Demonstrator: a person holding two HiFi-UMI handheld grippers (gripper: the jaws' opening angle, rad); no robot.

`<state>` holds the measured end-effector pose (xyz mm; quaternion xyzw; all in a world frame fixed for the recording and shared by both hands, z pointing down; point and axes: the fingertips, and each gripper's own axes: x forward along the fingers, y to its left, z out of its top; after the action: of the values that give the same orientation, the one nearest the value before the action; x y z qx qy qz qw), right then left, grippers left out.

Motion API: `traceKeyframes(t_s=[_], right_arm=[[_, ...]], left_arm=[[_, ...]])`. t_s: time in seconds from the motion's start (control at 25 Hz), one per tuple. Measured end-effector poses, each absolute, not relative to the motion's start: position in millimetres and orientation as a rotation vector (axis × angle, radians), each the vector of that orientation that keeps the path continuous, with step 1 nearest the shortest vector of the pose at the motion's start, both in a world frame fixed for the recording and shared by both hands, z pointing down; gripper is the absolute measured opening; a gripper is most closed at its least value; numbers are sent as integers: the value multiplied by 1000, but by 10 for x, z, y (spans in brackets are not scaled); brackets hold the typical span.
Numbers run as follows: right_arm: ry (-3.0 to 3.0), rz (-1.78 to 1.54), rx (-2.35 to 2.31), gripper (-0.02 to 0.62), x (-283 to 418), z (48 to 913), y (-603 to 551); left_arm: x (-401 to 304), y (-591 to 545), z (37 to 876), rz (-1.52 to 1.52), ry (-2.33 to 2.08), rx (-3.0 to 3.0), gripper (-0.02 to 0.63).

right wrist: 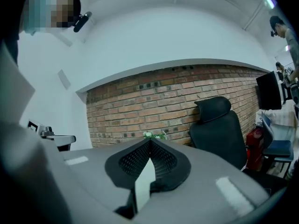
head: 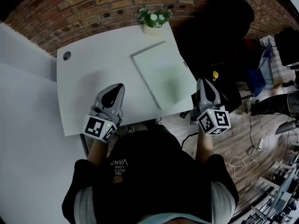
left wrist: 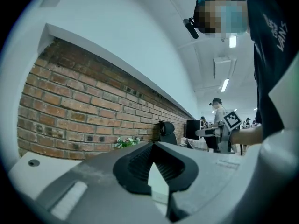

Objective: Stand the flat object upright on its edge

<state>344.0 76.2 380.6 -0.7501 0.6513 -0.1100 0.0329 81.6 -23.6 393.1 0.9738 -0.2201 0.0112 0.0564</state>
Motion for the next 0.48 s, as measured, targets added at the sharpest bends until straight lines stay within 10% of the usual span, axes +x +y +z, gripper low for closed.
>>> traceKeyframes(t_s=[0.48], right_arm=[[2170,-455,-2163,-2,3801,4076,284]], left_arm=[[1162,-369,4155,84,-810,2877,0]])
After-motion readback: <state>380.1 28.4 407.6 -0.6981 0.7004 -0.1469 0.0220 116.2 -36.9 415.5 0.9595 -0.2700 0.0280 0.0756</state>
